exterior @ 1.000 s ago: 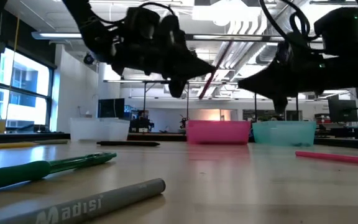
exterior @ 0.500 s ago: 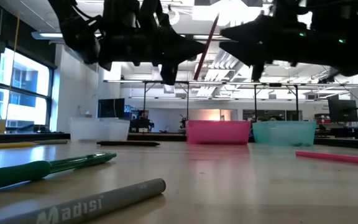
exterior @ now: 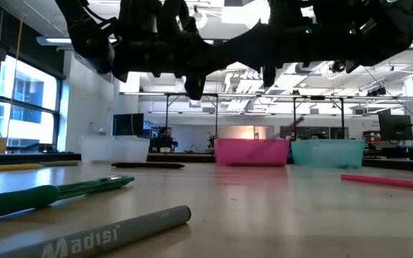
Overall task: Sort crayons/erasers/pens/pencils in bins
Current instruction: Put the red pencil into the blue bin
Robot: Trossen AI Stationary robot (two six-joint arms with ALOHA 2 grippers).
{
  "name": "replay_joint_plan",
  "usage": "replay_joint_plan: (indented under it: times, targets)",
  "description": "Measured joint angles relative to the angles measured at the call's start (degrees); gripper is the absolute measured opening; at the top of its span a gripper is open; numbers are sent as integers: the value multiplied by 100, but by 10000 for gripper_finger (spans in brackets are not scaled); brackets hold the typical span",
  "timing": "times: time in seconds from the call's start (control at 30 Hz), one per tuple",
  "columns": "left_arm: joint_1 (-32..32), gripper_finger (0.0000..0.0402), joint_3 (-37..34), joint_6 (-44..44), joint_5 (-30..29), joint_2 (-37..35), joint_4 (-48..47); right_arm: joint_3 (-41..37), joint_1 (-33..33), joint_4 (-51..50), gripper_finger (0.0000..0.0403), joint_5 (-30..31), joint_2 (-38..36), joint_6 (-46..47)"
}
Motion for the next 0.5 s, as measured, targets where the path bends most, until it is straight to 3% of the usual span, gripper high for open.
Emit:
replay_joint_plan:
  times: [0.07, 0.17, 0.4, 0.5]
  targets:
    - [6, 0, -68, 34, -9, -4, -24, 0, 9, -330, 13, 4, -83, 43]
    - [6, 0, -378, 38, -69, -88, 54, -12, 5, -1510, 37, 8, -438, 446]
    - [-2, 0, -1339, -110, -418, -184, 1627, 443, -188, -6045, 51, 856, -1208, 1310]
    - [-6, 0, -1696, -161, -412, -184, 2418, 597, -556, -7540, 72, 873, -1207, 1767]
